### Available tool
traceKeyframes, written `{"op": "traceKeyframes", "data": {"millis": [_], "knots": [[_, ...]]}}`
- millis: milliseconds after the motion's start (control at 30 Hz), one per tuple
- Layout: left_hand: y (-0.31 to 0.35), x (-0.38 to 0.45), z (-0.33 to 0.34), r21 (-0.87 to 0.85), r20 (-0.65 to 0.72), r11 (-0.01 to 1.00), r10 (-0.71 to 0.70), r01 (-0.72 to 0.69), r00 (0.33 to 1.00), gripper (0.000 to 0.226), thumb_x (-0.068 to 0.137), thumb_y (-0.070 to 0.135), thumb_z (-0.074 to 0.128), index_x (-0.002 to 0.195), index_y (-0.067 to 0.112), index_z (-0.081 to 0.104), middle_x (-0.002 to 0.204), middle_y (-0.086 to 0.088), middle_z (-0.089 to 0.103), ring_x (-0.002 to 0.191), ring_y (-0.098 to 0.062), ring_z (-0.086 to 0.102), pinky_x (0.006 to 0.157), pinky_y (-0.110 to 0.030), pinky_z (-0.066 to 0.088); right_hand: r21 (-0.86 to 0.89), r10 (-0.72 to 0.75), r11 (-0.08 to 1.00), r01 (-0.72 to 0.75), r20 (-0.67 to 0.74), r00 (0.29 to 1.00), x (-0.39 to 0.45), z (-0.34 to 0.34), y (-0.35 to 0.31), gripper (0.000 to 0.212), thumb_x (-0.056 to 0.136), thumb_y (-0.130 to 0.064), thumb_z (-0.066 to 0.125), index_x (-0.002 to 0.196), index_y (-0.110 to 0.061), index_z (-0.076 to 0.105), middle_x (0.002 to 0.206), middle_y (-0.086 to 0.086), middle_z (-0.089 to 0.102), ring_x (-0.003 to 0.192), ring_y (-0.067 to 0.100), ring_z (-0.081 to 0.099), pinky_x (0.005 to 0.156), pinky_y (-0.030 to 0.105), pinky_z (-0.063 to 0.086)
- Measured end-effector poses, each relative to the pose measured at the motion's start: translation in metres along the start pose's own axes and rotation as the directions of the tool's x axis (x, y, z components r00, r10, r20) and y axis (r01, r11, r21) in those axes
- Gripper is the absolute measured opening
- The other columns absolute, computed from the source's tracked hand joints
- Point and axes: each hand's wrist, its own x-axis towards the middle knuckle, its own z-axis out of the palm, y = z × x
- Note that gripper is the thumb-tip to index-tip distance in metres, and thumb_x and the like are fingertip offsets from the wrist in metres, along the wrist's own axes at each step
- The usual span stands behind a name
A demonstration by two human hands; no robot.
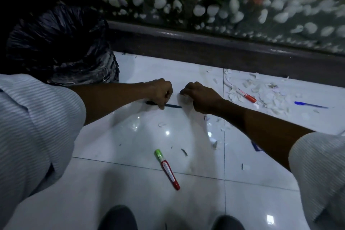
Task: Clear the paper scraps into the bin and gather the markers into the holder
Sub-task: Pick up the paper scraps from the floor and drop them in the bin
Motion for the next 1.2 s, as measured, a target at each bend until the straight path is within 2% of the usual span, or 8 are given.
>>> {"op": "traceKeyframes", "data": {"millis": [267,433,633,700,833,1033,1100,1200], "knots": [[0.003,-0.009,0.006,-0.065,-0.173,0.986,-0.163,0.154,0.971,0.030,0.068,0.018,0.087,0.087,0.011,0.064,0.099,-0.009,0.065,0.093,-0.031,0.068,0.076,-0.040,0.061,0.033,-0.069,0.997,0.068,0.024,0.997,-0.041,0.007,-0.004,0.065,0.079,0.006,0.053,0.138,-0.020,0.058,0.140,0.003,0.053,0.129,0.025,0.049,0.084,0.041,0.057],[0.017,-0.034,0.007,0.019,-0.225,0.988,-0.144,0.152,0.964,0.032,0.070,0.017,0.080,0.088,0.012,0.054,0.094,-0.008,0.055,0.076,-0.027,0.059,0.064,-0.032,0.049,0.060,0.058,0.997,-0.053,-0.087,0.994,-0.046,-0.007,-0.004,0.061,0.079,0.003,0.056,0.137,-0.017,0.058,0.135,0.004,0.056,0.122,0.025,0.054,0.081,0.043,0.057],[0.044,-0.059,0.025,-0.148,0.278,0.948,-0.232,0.280,0.932,0.044,0.065,0.016,0.098,0.079,-0.012,0.066,0.074,-0.027,0.075,0.075,-0.039,0.078,0.071,-0.049,0.066,-0.001,0.287,0.958,-0.288,-0.056,0.956,-0.058,-0.005,0.004,0.058,0.078,-0.003,0.067,0.134,-0.011,0.053,0.129,0.013,0.053,0.119,0.034,0.051,0.076,0.039,0.050],[0.065,-0.061,0.040,-0.151,0.313,0.945,-0.231,0.288,0.921,0.037,0.070,0.011,0.095,0.077,-0.012,0.067,0.074,-0.025,0.076,0.070,-0.033,0.078,0.070,-0.042,0.066,0.037,0.417,0.908,-0.417,-0.010,0.909,-0.081,0.003,0.007,0.066,0.080,-0.013,0.075,0.139,-0.009,0.046,0.132,0.016,0.049,0.121,0.034,0.048,0.085,0.042,0.051],[0.075,-0.052,0.067,-0.244,0.229,0.926,-0.234,0.289,0.945,0.022,0.086,-0.002,0.074,0.068,-0.003,0.062,0.060,-0.005,0.073,0.044,-0.014,0.069,0.049,-0.024,0.059,0.125,0.509,0.849,-0.514,0.071,0.858,-0.102,0.029,-0.009,0.061,0.083,-0.012,0.072,0.136,-0.003,0.042,0.133,0.020,0.041,0.125,0.037,0.043,0.087,0.044,0.049],[0.088,-0.027,0.053,-0.322,-0.028,0.929,-0.200,0.181,0.979,0.009,0.082,0.004,0.075,0.079,-0.003,0.070,0.078,-0.019,0.078,0.072,-0.035,0.079,0.065,-0.049,0.065,0.308,0.379,0.865,-0.395,0.113,0.918,-0.102,0.030,-0.024,0.053,0.082,-0.001,0.063,0.133,-0.001,0.049,0.129,0.020,0.045,0.121,0.038,0.050,0.094,0.038,0.049],[0.094,-0.021,0.042,-0.251,-0.008,0.949,-0.199,0.191,0.980,0.028,0.079,0.013,0.085,0.095,-0.004,0.069,0.089,-0.017,0.078,0.078,-0.034,0.078,0.069,-0.046,0.066,0.334,0.349,0.872,-0.359,0.094,0.933,-0.109,0.021,-0.024,0.068,0.081,-0.002,0.068,0.145,-0.005,0.045,0.137,0.017,0.046,0.123,0.033,0.052,0.099,0.040,0.051],[0.103,-0.017,0.031,0.003,-0.029,0.986,-0.165,0.165,0.986,0.092,0.057,0.038,0.101,0.124,0.000,0.051,0.115,-0.015,0.065,0.103,-0.029,0.068,0.075,-0.033,0.054,0.201,0.335,0.919,-0.339,0.057,0.941,-0.131,0.017,-0.015,0.082,0.080,-0.018,0.079,0.151,-0.013,0.039,0.141,0.012,0.044,0.128,0.030,0.048,0.097,0.042,0.052]]}}
